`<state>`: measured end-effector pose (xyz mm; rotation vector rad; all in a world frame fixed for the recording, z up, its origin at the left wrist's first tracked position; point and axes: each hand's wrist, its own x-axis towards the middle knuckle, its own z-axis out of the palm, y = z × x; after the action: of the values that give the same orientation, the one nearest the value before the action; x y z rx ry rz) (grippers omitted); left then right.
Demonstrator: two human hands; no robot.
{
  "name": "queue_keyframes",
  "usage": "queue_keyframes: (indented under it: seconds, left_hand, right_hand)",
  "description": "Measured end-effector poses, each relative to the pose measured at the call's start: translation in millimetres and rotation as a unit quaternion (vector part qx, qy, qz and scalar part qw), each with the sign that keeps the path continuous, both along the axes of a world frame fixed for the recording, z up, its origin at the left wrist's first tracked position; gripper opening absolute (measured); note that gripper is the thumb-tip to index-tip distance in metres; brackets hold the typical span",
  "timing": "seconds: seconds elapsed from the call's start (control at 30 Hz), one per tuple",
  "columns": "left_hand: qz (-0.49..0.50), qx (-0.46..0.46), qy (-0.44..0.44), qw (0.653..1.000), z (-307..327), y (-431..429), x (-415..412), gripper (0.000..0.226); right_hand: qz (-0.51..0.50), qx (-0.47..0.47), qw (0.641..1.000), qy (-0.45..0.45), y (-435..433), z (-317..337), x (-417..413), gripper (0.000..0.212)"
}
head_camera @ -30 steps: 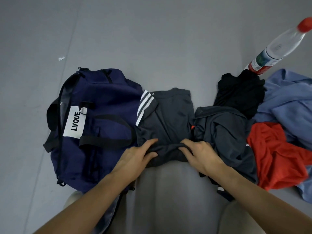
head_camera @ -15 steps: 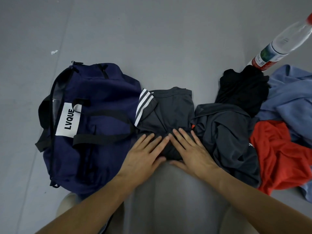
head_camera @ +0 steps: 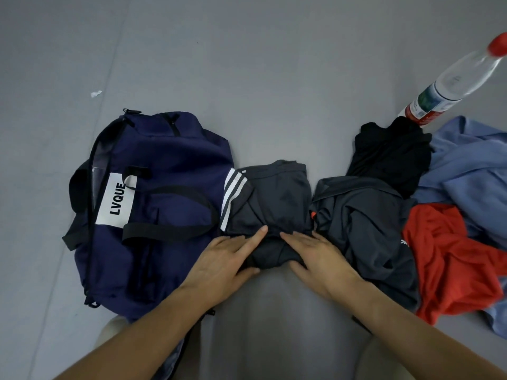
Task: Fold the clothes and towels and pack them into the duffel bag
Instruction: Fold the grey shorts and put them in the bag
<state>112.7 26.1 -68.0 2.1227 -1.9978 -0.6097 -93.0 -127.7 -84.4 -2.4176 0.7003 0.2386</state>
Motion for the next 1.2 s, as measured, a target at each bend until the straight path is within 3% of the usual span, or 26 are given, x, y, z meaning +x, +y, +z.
queue_keyframes:
  seconds: [0.1, 0.2, 0.27, 0.33, 0.4, 0.47, 0.6, 0.77, 0.97, 1.1, 1.2]
  left_hand:
    - [-0.008, 0.008, -0.038, 0.999, 8.7, 5.6, -4.9, 0.103]
    - [0.027, -0.004, -0.052, 0.998, 10.9, 5.8, -7.2, 0.094]
    - [0.063, 0.024, -0.006, 0.998, 12.5, 0.3, -3.8, 0.085]
    - [0.096, 0.045, 0.024, 0.994, 9.2, -5.3, 1.6, 0.083]
    - [0.121, 0.023, -0.012, 0.992, 3.8, -8.8, 7.3, 0.081]
    - [0.124, -0.024, -0.091, 0.988, -3.3, -9.9, 8.9, 0.076]
    - [0.029, -0.086, -0.145, 0.985, -19.9, -3.6, -8.9, 0.064]
    - [0.032, 0.02, -0.109, 0.993, -29.4, 3.1, -6.3, 0.104]
    - [0.107, 0.0, 0.023, 0.994, -3.2, -13.4, 6.5, 0.061]
    - [0.163, 0.075, 0.126, 0.976, 13.1, -26.8, 24.7, 0.057]
    - [0.194, 0.123, 0.115, 0.967, 14.6, -35.1, 35.6, 0.058]
  right_hand:
    - [-0.071, 0.081, 0.994, 0.011, -4.9, 22.7, 2.6, 0.043]
    - [-0.107, 0.115, 0.988, 0.01, -9.1, 25.7, 5.1, 0.028]
    - [-0.127, 0.057, 0.99, -0.025, -9.0, 22.2, 5.5, 0.036]
    - [-0.09, -0.082, 0.989, -0.08, -4.6, 12.3, 4.8, 0.043]
    - [-0.004, -0.203, 0.974, -0.104, 1.6, -0.1, 3.5, 0.048]
    - [0.056, -0.23, 0.969, -0.077, 6.5, -11.6, 1.0, 0.056]
    - [0.094, -0.2, 0.975, 0.027, 6.1, -26.3, -1.5, 0.085]
    - [0.077, -0.206, 0.976, 0.003, -6.2, -27.0, 8.1, 0.083]
    - [0.064, -0.196, 0.978, -0.039, -8.7, -4.8, 21.9, 0.052]
    - [0.036, -0.075, 0.997, -0.008, -16.7, 17.5, 27.6, 0.045]
    - [-0.011, 0.002, 0.999, 0.041, -30.0, 26.4, 32.1, 0.043]
